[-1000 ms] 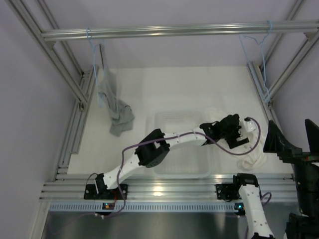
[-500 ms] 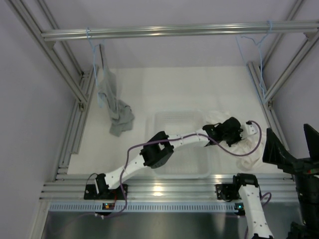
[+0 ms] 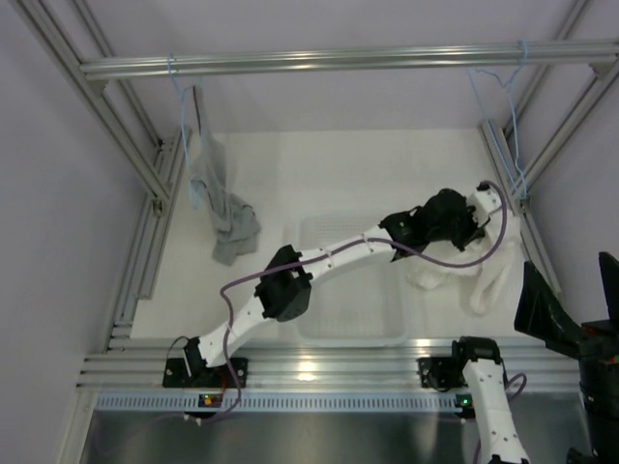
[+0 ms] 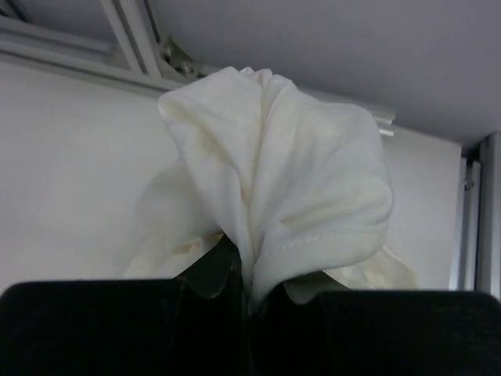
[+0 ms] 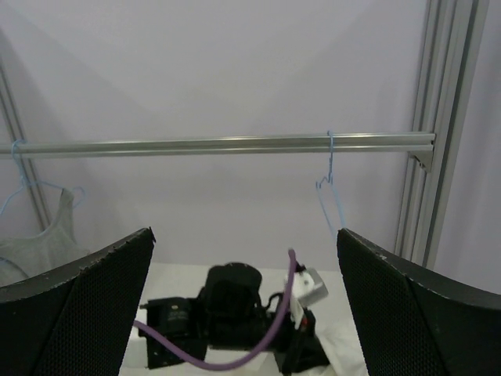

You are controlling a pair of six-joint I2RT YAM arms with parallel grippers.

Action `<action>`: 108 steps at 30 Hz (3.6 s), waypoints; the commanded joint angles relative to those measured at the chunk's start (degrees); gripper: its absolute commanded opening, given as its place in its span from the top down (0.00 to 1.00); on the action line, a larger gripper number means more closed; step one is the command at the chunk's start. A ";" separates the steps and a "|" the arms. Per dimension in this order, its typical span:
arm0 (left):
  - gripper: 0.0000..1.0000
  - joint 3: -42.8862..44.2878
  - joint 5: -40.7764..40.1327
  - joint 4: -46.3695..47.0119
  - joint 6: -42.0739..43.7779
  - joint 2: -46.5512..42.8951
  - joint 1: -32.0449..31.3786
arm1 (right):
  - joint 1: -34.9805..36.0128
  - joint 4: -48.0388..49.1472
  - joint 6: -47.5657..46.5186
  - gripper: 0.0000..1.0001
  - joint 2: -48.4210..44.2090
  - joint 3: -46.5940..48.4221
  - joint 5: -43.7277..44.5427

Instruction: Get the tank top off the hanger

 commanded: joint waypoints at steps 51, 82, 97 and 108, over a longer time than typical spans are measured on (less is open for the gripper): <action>1.00 -54.70 -19.27 16.29 -3.63 -73.63 5.79 | 0.06 7.68 7.51 0.05 -2.29 -1.00 -1.72; 1.00 -85.98 -31.91 33.60 -29.02 -75.84 5.70 | -0.03 9.44 8.74 0.05 -3.87 -5.92 -3.92; 1.00 -90.22 -36.68 22.88 -39.23 -66.46 3.16 | -0.03 11.46 9.26 0.05 -5.19 -13.82 -5.58; 0.01 -86.87 -39.21 13.39 -39.68 -68.45 1.49 | -0.03 12.43 6.63 0.05 -1.60 -22.00 -6.90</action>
